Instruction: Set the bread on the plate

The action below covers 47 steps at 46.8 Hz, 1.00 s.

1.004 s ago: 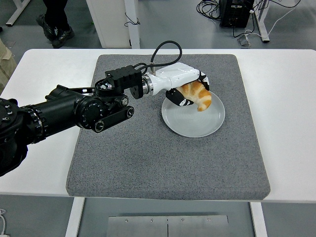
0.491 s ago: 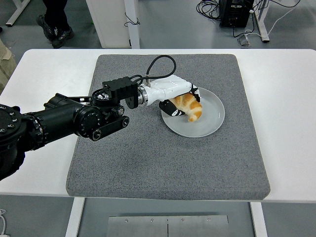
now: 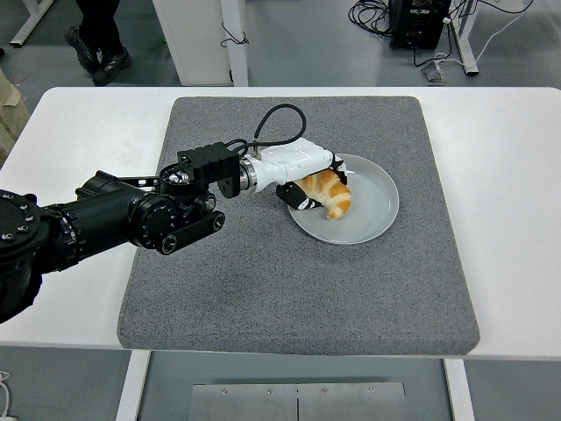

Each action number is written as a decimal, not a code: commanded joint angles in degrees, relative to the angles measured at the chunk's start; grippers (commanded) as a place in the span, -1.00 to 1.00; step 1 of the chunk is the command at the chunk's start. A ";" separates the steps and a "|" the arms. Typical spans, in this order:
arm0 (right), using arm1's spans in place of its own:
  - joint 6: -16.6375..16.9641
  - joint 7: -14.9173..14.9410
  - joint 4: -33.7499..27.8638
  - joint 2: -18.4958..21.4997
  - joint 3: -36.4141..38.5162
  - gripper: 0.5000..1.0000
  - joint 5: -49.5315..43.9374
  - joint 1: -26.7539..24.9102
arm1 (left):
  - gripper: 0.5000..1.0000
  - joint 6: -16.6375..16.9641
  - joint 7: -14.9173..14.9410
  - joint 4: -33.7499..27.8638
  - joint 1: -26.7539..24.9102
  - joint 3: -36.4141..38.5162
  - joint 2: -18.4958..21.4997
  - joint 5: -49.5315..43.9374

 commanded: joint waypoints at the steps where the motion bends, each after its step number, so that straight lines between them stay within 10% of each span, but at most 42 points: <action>1: 0.00 0.00 0.03 0.00 0.00 1.00 0.00 0.00 | -1.00 -0.02 0.00 -0.01 0.06 0.00 0.00 0.01; 27: 0.00 0.00 -0.05 0.00 0.00 1.00 0.00 0.00 | -1.00 -0.11 0.09 0.34 0.41 0.00 0.00 -0.87; 28: 0.00 0.00 -0.06 0.00 0.00 1.00 0.00 0.00 | -0.92 -0.20 0.09 0.34 0.41 -0.08 0.00 -0.87; 30: 0.00 0.00 -0.06 0.00 0.00 1.00 0.00 0.00 | 0.04 -0.11 0.09 0.25 0.41 -0.09 0.00 -0.87; 47: 0.00 0.00 -0.06 0.00 0.00 1.00 0.00 0.00 | 0.61 -0.55 0.00 -0.36 -0.29 -0.17 0.00 -1.57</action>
